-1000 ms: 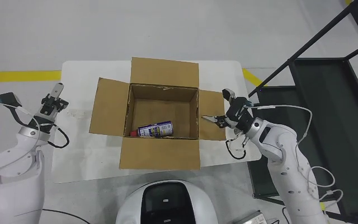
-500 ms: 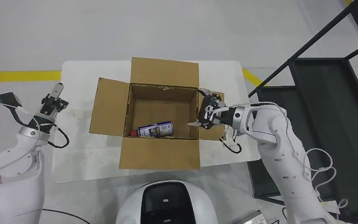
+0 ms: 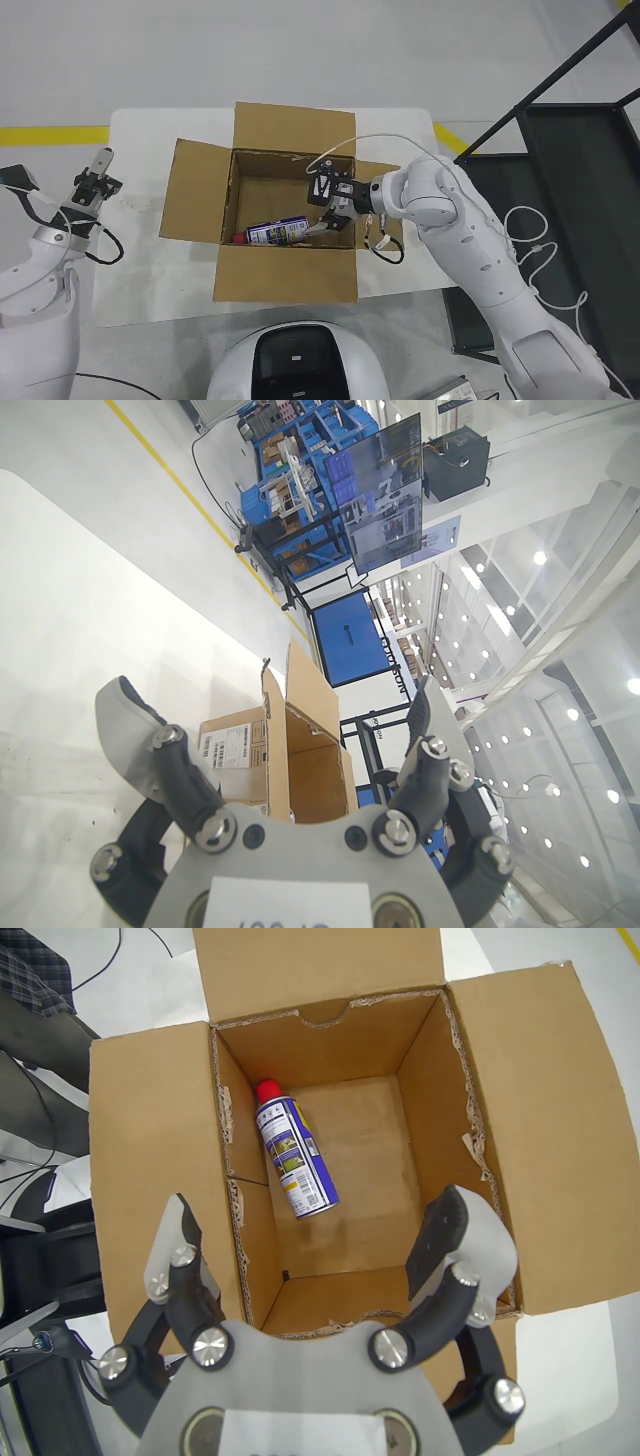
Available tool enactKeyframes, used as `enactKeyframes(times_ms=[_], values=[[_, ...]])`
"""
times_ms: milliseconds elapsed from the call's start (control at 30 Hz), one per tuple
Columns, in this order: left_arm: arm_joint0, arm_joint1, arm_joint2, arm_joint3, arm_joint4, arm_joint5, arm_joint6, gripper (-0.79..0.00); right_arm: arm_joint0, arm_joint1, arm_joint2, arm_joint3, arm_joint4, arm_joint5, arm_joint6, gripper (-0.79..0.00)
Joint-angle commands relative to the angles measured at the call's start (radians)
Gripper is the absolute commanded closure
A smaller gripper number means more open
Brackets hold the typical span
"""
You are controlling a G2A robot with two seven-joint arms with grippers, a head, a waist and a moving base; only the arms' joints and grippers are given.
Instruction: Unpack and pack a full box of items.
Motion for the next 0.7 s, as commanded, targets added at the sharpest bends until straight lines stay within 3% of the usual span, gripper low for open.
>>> enactKeyframes(times_ms=[0, 333, 500, 667], values=[[0.000, 0.000, 0.000, 0.000, 0.000, 0.000, 0.000, -0.785, 0.000, 0.000, 0.000, 0.000, 0.000, 0.000, 0.000, -0.785], [0.000, 0.000, 0.000, 0.000, 0.000, 0.000, 0.000, -0.785, 0.020, 0.000, -0.027, -0.023, -0.007, 0.014, 0.009, -0.785], [0.000, 0.000, 0.000, 0.000, 0.000, 0.000, 0.000, -0.785, 0.201, -0.024, -0.199, 0.088, -0.051, -0.020, 0.011, -0.785], [0.000, 0.000, 0.000, 0.000, 0.000, 0.000, 0.000, -0.785, 0.379, -0.078, -0.386, 0.297, -0.043, -0.071, -0.041, -0.785]])
